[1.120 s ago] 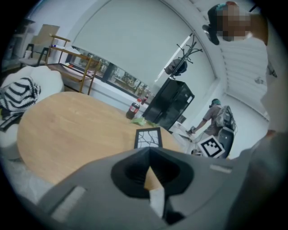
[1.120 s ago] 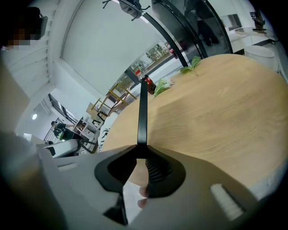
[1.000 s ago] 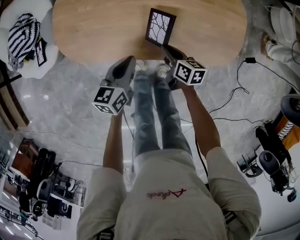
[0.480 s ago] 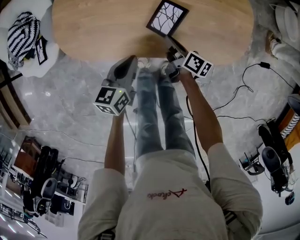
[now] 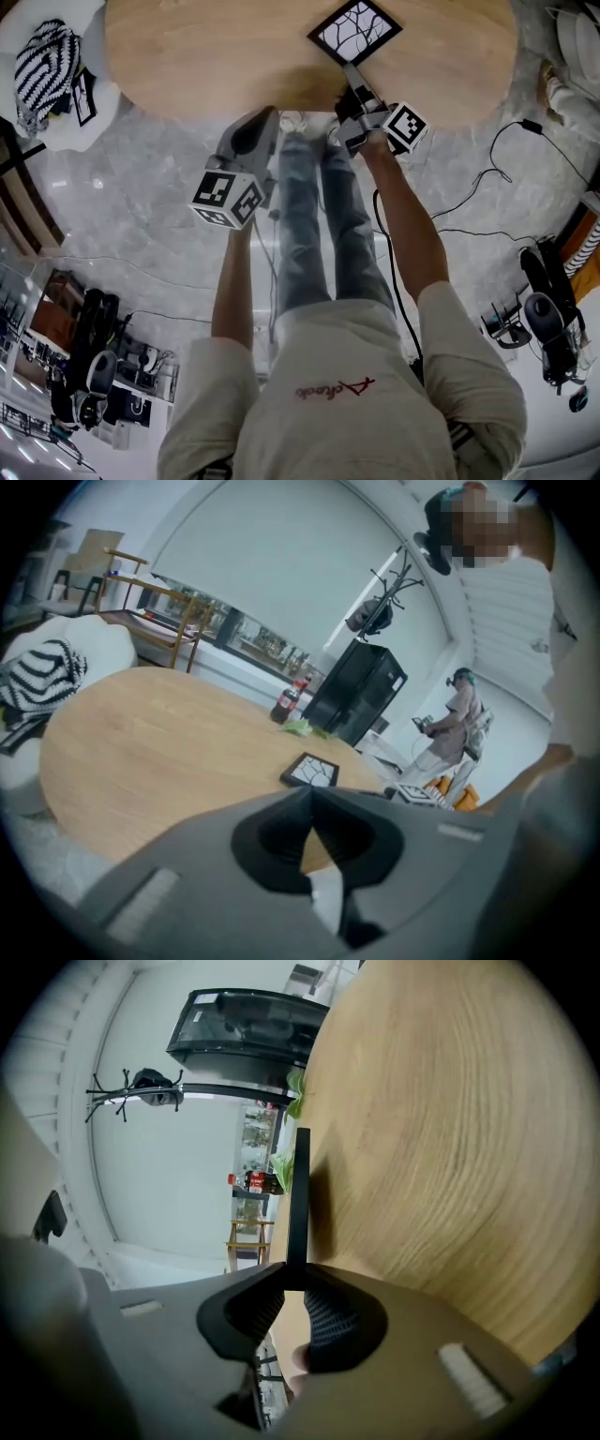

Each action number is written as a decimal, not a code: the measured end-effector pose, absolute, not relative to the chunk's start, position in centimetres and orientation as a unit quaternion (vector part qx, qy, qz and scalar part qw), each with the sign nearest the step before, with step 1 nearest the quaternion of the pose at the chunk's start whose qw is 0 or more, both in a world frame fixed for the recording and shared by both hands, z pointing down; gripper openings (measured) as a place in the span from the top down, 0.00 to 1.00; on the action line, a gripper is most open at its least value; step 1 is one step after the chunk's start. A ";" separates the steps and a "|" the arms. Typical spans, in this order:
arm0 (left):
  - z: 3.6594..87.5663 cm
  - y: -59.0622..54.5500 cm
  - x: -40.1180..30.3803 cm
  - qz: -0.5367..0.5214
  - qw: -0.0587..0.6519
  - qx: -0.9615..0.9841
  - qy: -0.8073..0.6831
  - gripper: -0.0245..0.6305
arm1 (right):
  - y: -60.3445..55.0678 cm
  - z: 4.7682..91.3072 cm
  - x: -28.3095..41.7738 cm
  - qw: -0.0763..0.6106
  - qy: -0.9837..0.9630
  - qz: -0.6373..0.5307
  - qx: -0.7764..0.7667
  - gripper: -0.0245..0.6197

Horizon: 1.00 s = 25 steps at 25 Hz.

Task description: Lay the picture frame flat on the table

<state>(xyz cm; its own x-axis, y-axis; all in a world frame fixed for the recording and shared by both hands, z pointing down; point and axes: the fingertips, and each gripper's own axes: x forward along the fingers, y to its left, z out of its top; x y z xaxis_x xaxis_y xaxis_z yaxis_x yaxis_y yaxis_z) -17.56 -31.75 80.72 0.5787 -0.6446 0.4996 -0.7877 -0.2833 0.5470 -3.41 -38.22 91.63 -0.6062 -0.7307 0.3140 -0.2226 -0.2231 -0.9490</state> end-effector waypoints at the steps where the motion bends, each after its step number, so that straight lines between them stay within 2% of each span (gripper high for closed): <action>1: 80.8 -31.7 -17.7 0.091 0.395 0.796 -0.450 0.96 | -38.3 91.8 -3.5 0.197 0.591 -0.672 -0.400 0.86; 4: 80.9 -31.6 -17.8 0.091 0.394 0.796 -0.450 0.96 | -38.4 91.9 -3.7 0.216 0.586 -0.676 -0.391 0.86; 21: 79.6 -32.0 -17.2 0.094 0.380 0.804 -0.447 0.96 | -38.2 94.2 -3.5 0.219 0.506 -0.718 -0.425 0.82; 25: 79.2 -31.7 -17.1 0.092 0.379 0.805 -0.448 0.96 | -38.4 94.0 -3.5 0.233 0.481 -0.729 -0.428 0.72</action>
